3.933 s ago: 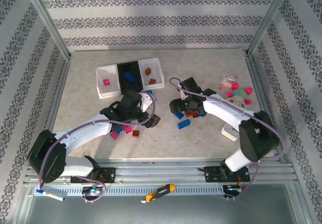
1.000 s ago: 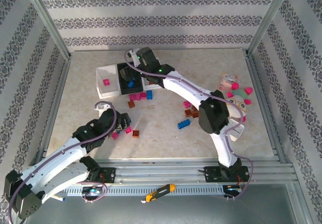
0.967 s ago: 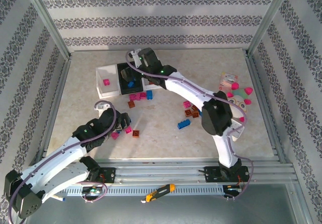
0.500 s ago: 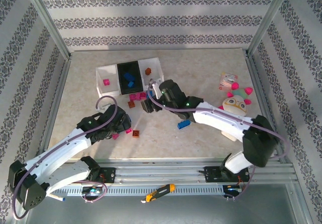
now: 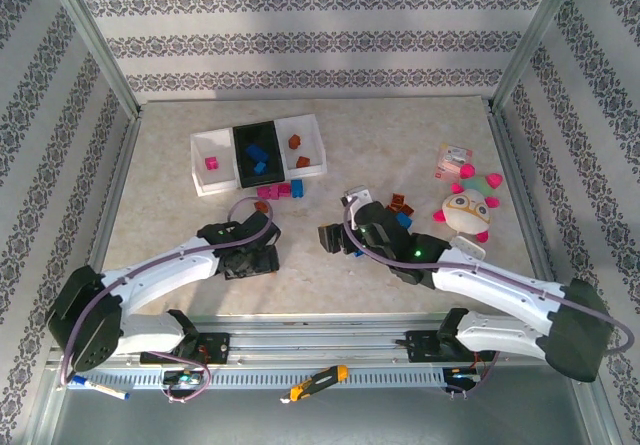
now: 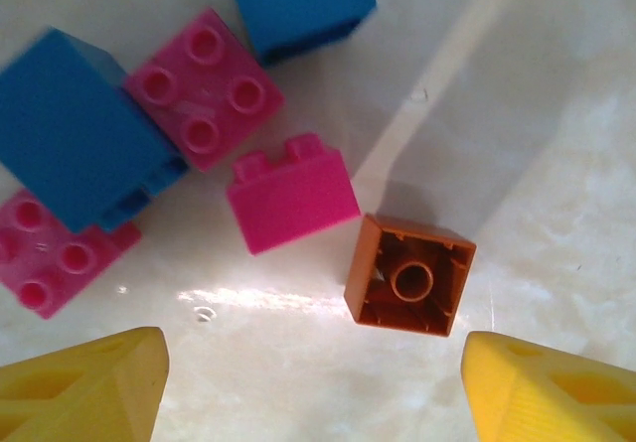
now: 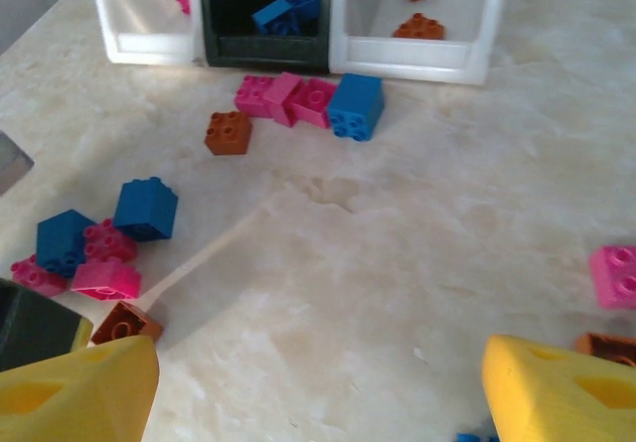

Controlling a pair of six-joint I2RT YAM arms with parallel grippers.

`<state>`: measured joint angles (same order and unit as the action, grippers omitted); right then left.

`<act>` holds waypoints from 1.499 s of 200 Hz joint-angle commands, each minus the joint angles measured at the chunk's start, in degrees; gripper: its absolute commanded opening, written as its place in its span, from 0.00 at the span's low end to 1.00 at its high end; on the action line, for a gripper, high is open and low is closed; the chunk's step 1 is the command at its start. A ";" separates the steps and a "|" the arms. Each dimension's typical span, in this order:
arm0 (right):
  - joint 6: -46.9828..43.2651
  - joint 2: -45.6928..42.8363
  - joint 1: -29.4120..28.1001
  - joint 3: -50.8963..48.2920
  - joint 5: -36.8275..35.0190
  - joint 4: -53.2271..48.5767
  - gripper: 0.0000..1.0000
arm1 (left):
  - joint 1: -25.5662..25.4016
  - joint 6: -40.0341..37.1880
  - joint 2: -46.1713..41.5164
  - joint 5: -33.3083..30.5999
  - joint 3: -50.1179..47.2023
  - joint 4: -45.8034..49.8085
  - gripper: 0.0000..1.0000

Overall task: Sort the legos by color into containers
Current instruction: Pick up the lego from the middle-left of the table.

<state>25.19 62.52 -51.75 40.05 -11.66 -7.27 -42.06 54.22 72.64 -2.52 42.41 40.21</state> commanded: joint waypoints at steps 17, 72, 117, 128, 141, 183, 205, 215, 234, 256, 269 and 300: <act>2.35 -4.06 0.07 -2.76 -4.42 -1.59 0.84 | -2.28 -0.86 3.62 3.04 -0.19 -3.60 0.72; 1.97 -4.97 0.11 -3.78 -4.96 -2.14 0.84 | -3.51 -0.56 9.21 2.88 0.95 -6.55 0.68; 0.22 -4.58 0.27 -3.13 -5.48 -3.37 0.84 | -3.55 -3.58 12.55 0.77 2.68 -9.11 0.59; 0.12 -4.58 0.31 -3.22 -5.39 -3.38 0.84 | -3.55 -3.63 12.82 0.01 2.68 -9.64 0.56; 0.21 -4.54 0.34 -3.39 -5.16 -3.40 0.84 | -3.55 -3.76 13.25 -0.03 2.79 -10.26 0.54; 0.30 -4.19 0.77 -3.43 -4.92 -3.28 0.85 | -3.55 -3.76 14.85 -0.11 3.40 -10.63 0.37; 0.14 -3.91 1.20 -2.89 -4.82 -3.22 0.85 | -3.55 -4.07 14.80 -0.37 4.06 -9.50 0.33; 0.21 -3.81 1.43 -2.62 -4.77 -3.27 0.84 | -3.55 -4.20 14.34 -0.59 4.46 -8.74 0.29; 0.23 -4.48 1.56 -2.18 -4.57 -3.65 0.85 | -3.55 -4.75 13.03 -1.14 6.03 -7.03 0.24; 0.94 -6.90 1.65 -2.90 -4.38 -4.65 0.84 | -3.55 -6.41 11.58 -2.20 9.82 -4.51 0.24; 1.25 -8.62 1.90 -3.44 -4.51 -5.58 0.85 | -3.55 -7.51 11.36 -3.12 12.74 -3.38 0.24; 1.50 -11.47 3.51 -4.62 -4.38 -7.04 0.85 | -3.39 -11.14 13.91 -6.70 22.07 -2.58 0.23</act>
<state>26.26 53.12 -49.58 36.56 -15.59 -12.38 -44.95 47.33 85.89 -4.84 57.87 35.09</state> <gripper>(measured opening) 0.845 0.314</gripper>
